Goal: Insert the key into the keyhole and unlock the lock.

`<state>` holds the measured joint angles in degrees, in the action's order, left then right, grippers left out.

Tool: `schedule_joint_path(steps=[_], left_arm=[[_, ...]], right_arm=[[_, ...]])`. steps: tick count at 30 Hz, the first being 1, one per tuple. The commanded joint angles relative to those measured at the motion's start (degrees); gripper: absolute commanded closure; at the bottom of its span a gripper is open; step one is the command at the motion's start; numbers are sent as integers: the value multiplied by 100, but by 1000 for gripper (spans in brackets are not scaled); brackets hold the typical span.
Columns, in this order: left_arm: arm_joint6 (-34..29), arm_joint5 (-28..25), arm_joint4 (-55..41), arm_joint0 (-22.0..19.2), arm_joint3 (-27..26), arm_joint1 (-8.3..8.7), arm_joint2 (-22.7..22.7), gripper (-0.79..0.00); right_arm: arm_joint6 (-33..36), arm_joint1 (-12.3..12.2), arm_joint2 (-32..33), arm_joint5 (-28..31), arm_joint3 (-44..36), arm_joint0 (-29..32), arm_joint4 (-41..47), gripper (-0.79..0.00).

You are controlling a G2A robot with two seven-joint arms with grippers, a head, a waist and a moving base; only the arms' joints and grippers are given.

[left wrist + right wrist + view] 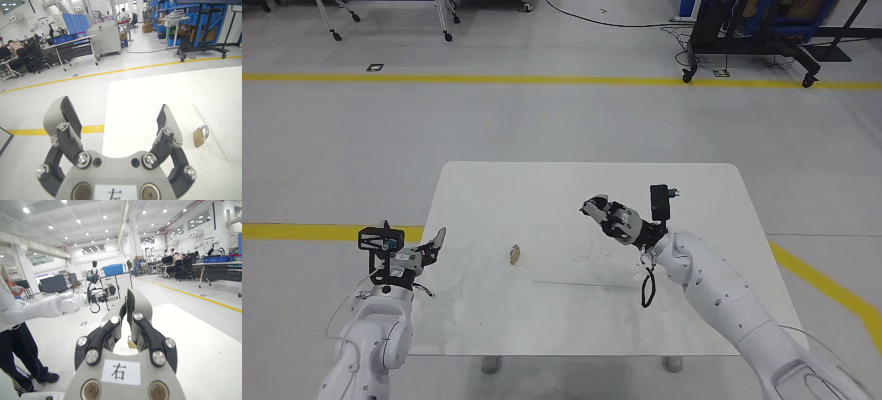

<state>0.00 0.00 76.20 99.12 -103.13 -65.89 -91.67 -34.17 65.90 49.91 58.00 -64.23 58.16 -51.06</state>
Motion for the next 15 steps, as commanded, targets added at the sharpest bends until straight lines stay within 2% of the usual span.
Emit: schedule_joint_path(steps=[1, 9, 12, 15], left_arm=[[0, 0, 0, 0, 0, 0, 0, -785], [44, 10, -105, -24, 31, -6, -28, -785], [-45, -307, -863, -168, 63, -29, -69, -785], [-419, -779, -1732, -421, -165, -58, 95, -785]], right_arm=[[-63, -29, -27, 0, -36, 3, 88, 0], [-63, -29, -27, 0, -36, 3, 88, 0], [-63, -29, -27, 0, -36, 3, 88, 0], [-63, -29, -27, 0, -36, 3, 88, 0]])
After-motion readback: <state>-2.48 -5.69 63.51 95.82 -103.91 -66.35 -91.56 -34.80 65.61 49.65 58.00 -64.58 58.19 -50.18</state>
